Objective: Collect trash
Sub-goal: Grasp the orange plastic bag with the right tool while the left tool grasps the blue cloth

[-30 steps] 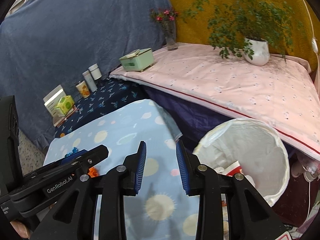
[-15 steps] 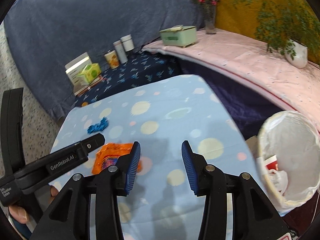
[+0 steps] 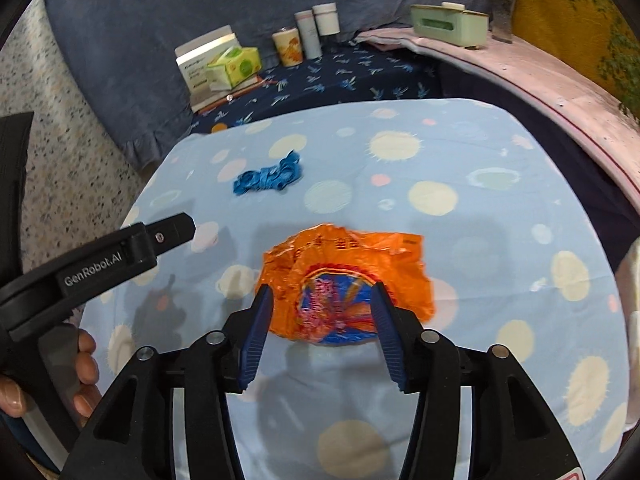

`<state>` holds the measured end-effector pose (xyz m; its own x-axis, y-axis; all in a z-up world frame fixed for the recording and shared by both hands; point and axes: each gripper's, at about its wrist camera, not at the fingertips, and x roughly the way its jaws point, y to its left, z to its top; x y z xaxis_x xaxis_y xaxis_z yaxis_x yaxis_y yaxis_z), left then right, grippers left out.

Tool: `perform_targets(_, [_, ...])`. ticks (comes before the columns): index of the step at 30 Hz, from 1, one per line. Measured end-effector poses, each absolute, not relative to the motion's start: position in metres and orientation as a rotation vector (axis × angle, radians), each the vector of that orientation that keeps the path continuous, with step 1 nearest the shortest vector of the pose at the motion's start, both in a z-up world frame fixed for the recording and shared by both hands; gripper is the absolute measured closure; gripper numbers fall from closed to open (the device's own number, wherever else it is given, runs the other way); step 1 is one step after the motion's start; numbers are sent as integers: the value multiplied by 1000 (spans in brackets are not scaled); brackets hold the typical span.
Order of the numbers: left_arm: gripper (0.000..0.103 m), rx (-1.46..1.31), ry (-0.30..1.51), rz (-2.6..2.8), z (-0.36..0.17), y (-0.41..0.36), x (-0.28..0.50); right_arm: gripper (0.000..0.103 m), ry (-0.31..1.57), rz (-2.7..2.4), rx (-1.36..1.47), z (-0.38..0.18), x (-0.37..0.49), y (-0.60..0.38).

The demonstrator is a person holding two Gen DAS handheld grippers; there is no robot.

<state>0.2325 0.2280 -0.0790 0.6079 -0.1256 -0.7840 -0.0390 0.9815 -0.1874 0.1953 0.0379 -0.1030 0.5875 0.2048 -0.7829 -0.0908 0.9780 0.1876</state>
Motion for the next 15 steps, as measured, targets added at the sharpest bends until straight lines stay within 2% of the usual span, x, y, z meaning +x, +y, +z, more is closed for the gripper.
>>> perform_targets(3, [17,-180,914,-52,-83,232,243,53,957,177,125,-117,206,48])
perform_targets(6, [17,-162,917,-71,-88,227,261,53,973,163,113,-129,215,53])
perform_targets(7, [17,-151,916,-76,-90,224,268,57,983,162,114,-132,218,53])
perform_targets(10, [17,-120,912,-98,-95,216,287,79,1001,151,118,-142,226,50])
perform_targets(12, [17,-100,912,-105,-101,210,302,85,999,151,125,-144,230,46])
perform_targets(13, [17,-93,913,-110,-103,208,308,91,995,151,125,-144,233,43])
perform_targets(15, [17,-82,920,-111,-109,204,321,92,982,144,127,-140,238,39])
